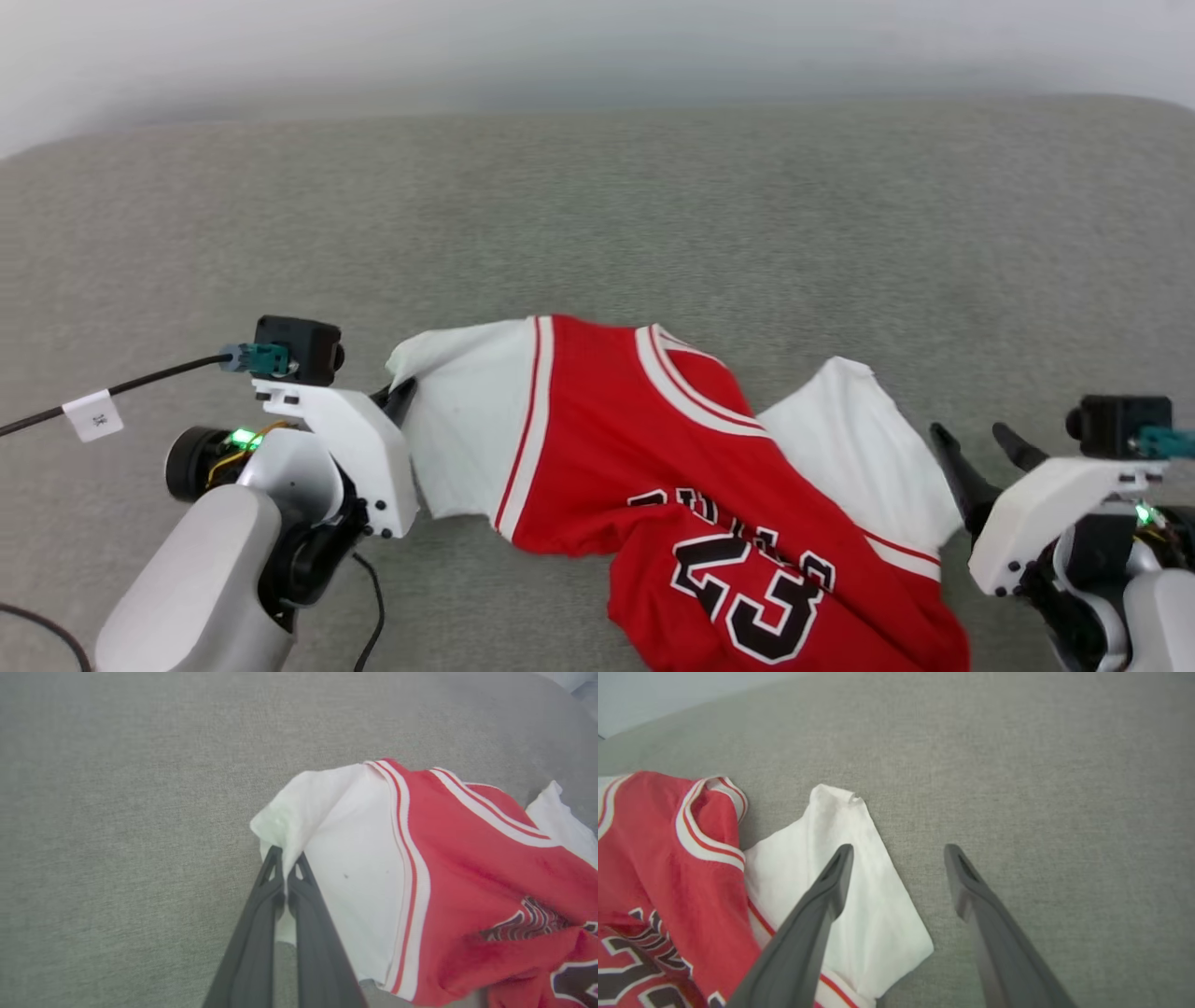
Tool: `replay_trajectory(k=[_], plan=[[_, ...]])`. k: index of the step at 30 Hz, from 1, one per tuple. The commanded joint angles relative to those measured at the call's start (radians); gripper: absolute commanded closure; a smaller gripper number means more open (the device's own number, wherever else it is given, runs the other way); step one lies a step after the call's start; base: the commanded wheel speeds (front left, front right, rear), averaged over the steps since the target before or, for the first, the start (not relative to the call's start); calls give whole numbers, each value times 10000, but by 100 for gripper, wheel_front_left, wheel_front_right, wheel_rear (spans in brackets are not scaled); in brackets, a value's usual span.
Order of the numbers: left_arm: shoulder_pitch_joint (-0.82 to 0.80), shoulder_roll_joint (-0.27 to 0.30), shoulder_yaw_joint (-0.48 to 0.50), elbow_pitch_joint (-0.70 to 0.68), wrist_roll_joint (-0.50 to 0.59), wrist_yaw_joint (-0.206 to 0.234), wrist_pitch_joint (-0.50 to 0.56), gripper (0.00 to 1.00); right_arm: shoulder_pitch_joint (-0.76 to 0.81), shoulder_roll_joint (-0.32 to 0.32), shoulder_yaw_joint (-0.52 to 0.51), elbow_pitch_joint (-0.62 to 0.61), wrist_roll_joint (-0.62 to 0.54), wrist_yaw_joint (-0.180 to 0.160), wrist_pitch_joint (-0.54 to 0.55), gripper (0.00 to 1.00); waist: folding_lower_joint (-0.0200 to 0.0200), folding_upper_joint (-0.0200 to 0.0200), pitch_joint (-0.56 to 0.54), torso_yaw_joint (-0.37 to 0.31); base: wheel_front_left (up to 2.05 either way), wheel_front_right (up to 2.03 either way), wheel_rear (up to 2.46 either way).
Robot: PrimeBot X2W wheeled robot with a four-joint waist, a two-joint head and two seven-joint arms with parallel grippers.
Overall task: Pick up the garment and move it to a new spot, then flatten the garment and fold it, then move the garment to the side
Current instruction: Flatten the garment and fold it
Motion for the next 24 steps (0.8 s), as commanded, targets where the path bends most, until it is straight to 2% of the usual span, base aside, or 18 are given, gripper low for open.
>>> replay_trajectory(k=[1,8,14,18,19,20,24], plan=[[119,-17,-15,-291,98,70,-147,100,-397,-241,61,249,-43,-5,473,0,-1,0,2,355,0,0,0],[96,-112,-236,-1523,456,214,-428,100,-1721,-995,962,1257,563,-5,2683,0,-1,0,515,1033,0,0,0],[-45,-183,-390,-2050,609,230,-527,100,-2734,-1545,1955,2383,761,-5,3553,0,-1,0,946,1358,0,0,0],[-78,-213,-471,-2059,621,196,-563,100,-2673,-1561,2589,3642,1000,-7,4478,0,-1,0,1015,1482,0,0,0],[-62,-223,-475,-2035,602,199,-571,100,-2599,-1527,2744,3889,1107,-7,4728,52,-1,0,1000,1500,0,0,0],[-40,-233,-469,-2002,569,205,-576,100,-2554,-1487,2857,4061,1256,-5,4873,100,-1,0,989,1513,0,0,0],[31,-191,-393,-1841,467,207,-659,100,-2780,-1569,3164,4133,1614,-2,4956,100,-1,0,825,1478,0,0,0]])
